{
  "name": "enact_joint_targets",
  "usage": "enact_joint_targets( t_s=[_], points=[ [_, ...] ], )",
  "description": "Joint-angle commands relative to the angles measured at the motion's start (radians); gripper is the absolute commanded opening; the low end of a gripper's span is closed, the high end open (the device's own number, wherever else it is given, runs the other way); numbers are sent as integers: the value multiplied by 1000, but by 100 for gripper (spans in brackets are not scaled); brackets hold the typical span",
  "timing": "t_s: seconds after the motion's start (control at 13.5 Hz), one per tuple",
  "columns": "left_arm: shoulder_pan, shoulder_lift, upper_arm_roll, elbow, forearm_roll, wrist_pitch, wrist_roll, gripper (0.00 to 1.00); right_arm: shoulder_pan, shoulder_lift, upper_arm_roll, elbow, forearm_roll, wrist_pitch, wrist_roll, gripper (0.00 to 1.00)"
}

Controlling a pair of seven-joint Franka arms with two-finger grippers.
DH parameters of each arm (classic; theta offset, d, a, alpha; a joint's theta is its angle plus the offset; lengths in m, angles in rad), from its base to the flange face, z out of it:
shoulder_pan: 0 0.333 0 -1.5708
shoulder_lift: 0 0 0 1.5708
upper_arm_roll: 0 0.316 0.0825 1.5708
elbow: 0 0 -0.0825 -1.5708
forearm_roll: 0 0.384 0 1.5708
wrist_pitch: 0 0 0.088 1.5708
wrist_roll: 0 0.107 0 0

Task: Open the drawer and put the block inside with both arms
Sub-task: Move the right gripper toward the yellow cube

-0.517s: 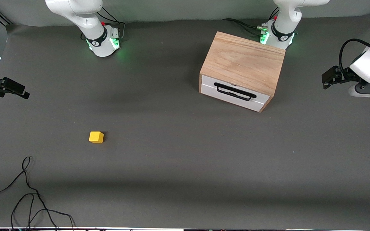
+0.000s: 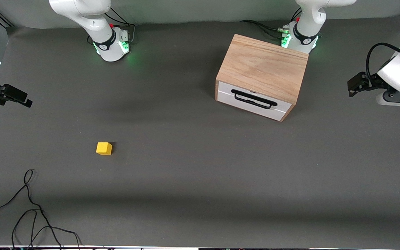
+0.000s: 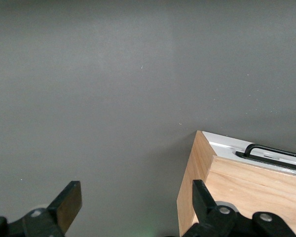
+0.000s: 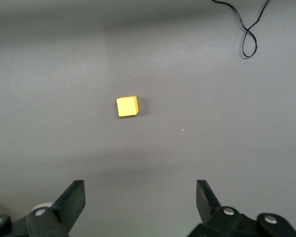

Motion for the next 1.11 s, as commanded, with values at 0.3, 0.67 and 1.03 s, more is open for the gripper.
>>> enact_joint_targets(
  t_s=[0.3, 0.67, 1.03],
  points=[
    [-6, 3, -2, 8, -27, -27, 19, 100, 133, 21, 11, -6, -72, 38, -41, 100],
    [-5, 3, -2, 8, -60, -44, 17, 100, 163, 77, 9, -7, -57, 131, -63, 100],
    [-8, 3, -4, 5, -60, -47, 16, 100, 162, 219, 8, -10, -28, 273, -60, 100]
  ],
)
